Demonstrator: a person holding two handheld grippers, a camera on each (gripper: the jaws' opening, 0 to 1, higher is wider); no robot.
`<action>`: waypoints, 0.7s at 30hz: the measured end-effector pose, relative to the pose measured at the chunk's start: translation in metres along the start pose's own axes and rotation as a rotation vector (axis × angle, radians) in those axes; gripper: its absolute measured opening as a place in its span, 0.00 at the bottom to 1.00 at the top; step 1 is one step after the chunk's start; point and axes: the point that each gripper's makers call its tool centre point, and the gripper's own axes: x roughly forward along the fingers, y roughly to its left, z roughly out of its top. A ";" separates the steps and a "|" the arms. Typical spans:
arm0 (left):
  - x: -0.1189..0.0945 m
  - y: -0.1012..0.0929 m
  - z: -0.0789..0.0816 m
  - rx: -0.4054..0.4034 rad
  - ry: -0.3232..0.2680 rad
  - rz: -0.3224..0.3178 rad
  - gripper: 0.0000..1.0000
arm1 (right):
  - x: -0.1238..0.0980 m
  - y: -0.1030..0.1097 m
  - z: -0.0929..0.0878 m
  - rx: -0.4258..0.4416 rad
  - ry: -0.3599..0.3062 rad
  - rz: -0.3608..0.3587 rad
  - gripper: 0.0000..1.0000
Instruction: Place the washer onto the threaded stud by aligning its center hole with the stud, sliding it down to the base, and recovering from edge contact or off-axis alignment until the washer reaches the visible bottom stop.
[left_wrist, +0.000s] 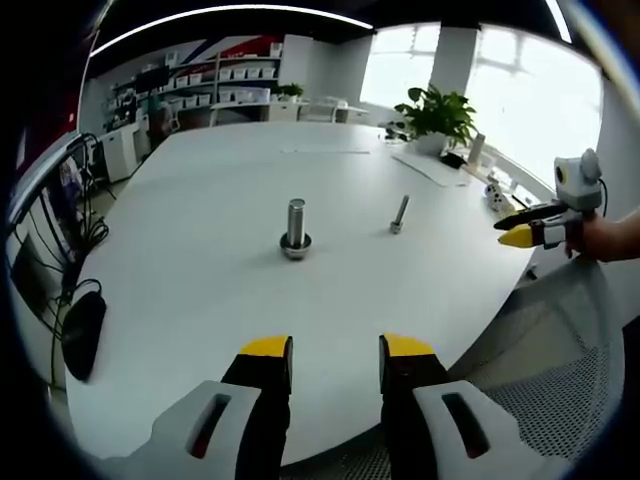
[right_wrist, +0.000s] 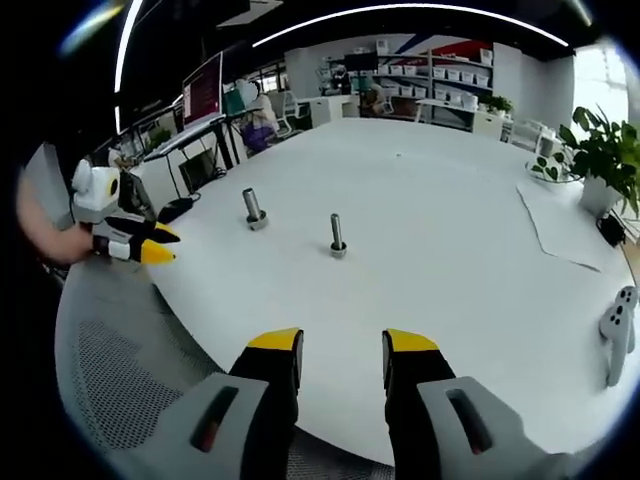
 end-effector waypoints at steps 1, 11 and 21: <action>0.000 0.000 0.000 -0.001 0.000 -0.001 0.32 | 0.000 0.000 -0.001 0.000 0.001 0.000 0.34; 0.000 -0.001 0.000 0.000 0.002 -0.002 0.32 | 0.005 -0.003 -0.008 -0.005 0.003 -0.014 0.34; 0.001 -0.003 0.000 0.006 0.000 -0.008 0.32 | 0.007 -0.004 -0.009 -0.003 -0.016 -0.007 0.34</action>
